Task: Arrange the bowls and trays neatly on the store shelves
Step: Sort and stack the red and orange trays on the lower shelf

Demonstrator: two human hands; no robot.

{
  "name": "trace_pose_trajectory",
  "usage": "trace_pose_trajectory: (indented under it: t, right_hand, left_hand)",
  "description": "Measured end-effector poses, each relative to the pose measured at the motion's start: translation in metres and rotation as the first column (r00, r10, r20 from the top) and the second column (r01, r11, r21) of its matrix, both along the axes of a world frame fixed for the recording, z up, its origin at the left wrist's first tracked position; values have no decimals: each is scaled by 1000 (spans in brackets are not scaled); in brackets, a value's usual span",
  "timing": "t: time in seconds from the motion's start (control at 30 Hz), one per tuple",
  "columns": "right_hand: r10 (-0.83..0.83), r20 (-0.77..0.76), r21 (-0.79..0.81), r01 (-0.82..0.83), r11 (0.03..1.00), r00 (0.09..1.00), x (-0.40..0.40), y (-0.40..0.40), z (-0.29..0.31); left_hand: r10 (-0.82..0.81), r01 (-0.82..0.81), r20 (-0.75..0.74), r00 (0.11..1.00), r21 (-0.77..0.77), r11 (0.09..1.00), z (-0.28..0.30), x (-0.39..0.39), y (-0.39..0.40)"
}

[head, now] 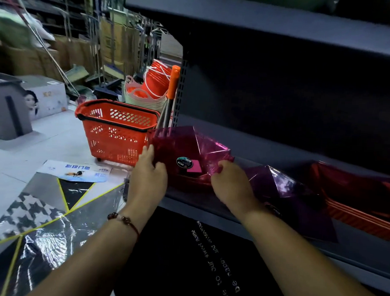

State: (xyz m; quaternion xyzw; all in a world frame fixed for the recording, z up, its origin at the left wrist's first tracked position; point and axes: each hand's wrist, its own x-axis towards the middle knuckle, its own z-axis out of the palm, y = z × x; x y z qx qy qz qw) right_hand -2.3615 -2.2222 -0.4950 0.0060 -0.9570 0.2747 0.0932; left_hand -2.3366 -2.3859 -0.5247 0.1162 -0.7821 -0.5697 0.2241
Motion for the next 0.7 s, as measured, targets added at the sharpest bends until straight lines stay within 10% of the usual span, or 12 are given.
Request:
trace_pose_trajectory:
  t: [0.47, 0.7]
  right_hand:
    - [82, -23, 40, -81, 996, 996, 29, 11, 14]
    - [161, -81, 251, -136, 958, 984, 70, 61, 12]
  left_hand:
    - [-11, 27, 61, 998, -274, 961, -7, 12, -6]
    - [-133, 56, -50, 990, -724, 688, 10, 33, 39]
